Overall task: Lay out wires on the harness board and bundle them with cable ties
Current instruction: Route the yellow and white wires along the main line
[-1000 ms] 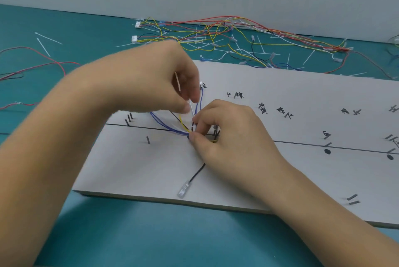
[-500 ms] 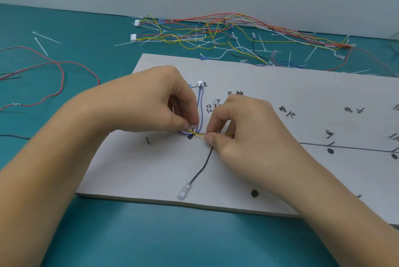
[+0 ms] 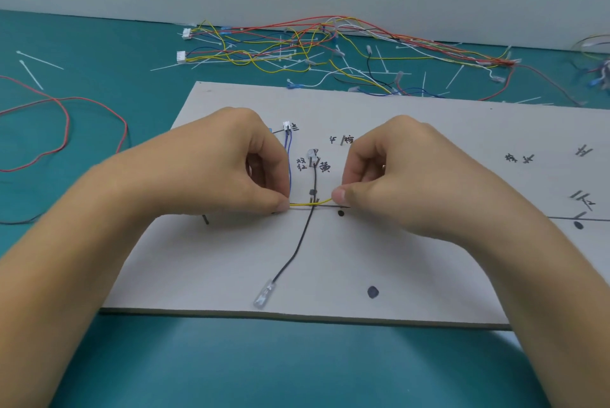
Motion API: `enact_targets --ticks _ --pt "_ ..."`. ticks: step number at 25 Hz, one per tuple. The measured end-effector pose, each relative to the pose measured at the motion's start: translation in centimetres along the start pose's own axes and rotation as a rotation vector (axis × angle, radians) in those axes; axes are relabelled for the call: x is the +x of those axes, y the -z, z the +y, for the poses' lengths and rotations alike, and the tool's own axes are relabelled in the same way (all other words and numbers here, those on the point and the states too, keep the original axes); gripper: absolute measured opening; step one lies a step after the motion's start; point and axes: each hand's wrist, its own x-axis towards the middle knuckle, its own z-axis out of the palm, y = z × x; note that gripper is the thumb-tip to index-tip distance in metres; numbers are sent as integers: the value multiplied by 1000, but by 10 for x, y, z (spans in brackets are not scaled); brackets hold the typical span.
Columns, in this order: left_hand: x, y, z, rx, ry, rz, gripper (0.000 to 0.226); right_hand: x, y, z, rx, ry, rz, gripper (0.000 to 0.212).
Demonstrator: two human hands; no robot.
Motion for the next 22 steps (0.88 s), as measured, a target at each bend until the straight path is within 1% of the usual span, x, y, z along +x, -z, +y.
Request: enact_targets --ticks 4,6,11,14,19,22 --pt "4 -8 1 5 -8 43 14 3 1 2 1 -11 -87 12" --pt "6 -11 2 8 -10 60 15 4 4 4 -23 -22 -94 12" --pt "5 -13 6 39 -17 98 14 7 1 7 -92 -35 39 18" --pt "6 -13 8 48 -3 96 14 8 -2 6 -82 -10 78 18" --pt "5 -13 9 30 53 138 21 15 -7 7 102 -11 244 10" --pt "5 -13 10 23 76 140 23 19 -10 3 189 8 276 14"
